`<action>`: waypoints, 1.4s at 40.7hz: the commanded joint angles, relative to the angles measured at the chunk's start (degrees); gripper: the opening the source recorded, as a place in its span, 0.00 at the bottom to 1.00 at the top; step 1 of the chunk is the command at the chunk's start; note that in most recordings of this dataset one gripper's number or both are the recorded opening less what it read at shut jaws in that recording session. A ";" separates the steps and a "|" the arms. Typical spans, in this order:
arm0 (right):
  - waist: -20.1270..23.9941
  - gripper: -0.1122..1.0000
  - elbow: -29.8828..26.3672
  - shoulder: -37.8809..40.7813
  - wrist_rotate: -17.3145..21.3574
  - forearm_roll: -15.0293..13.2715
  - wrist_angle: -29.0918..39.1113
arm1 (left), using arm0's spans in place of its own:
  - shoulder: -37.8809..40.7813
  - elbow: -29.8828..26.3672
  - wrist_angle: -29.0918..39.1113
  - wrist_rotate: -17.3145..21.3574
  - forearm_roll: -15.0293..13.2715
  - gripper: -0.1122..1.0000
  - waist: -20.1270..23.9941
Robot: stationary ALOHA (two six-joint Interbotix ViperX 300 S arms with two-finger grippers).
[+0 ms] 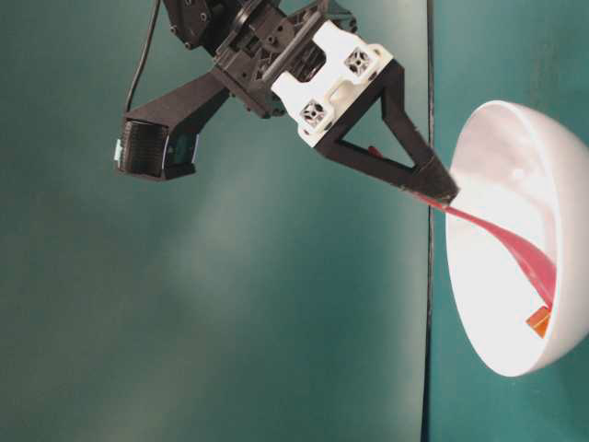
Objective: Grip the spoon and scoop the red block from the bowl with right arm.
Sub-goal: 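Slide the spoon under the red cube and tilt it upward, then raise the spoon with the red cube out of the bowl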
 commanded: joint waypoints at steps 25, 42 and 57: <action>0.53 0.29 -1.32 -3.34 -0.09 0.00 -4.48 | 0.26 -1.67 -0.18 0.09 0.09 0.10 0.18; 2.02 0.29 -0.18 -4.83 -0.18 0.00 -5.89 | 0.26 -1.76 -0.18 0.09 0.09 0.10 0.18; 6.33 0.29 7.03 -12.13 -0.26 -0.09 -16.79 | 0.18 -1.76 -0.26 -0.09 0.09 0.10 0.18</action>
